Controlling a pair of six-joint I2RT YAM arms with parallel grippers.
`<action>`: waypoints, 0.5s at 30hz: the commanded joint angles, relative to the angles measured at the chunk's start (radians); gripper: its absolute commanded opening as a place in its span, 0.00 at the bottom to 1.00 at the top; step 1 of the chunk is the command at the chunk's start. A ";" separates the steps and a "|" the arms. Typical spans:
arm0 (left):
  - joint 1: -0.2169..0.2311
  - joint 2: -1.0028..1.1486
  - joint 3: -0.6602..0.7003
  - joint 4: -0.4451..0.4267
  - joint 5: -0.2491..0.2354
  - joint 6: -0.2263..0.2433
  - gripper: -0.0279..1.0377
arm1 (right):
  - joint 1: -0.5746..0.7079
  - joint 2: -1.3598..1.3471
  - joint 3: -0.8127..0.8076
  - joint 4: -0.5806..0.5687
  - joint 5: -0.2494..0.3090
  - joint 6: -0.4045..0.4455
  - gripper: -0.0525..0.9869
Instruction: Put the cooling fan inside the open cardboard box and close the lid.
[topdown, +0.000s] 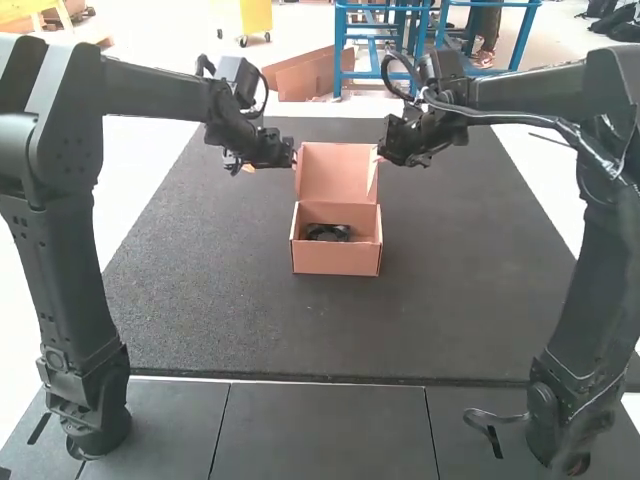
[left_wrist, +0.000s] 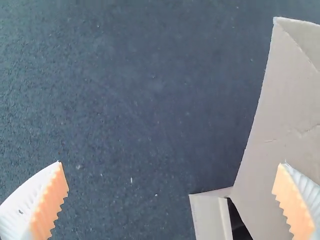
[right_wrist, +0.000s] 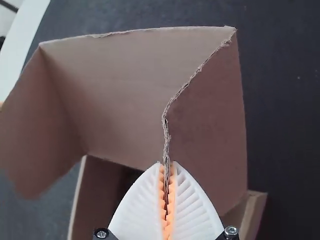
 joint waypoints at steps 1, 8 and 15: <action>-0.015 -0.042 0.013 -0.003 0.036 -0.008 0.94 | 0.018 -0.029 -0.041 -0.014 -0.015 -0.020 0.04; -0.033 -0.059 -0.013 -0.004 0.042 -0.009 0.94 | 0.026 -0.061 -0.087 -0.014 -0.015 -0.023 0.04; -0.040 -0.091 -0.047 -0.017 0.039 -0.009 0.94 | 0.046 -0.087 -0.116 -0.017 -0.013 -0.029 0.04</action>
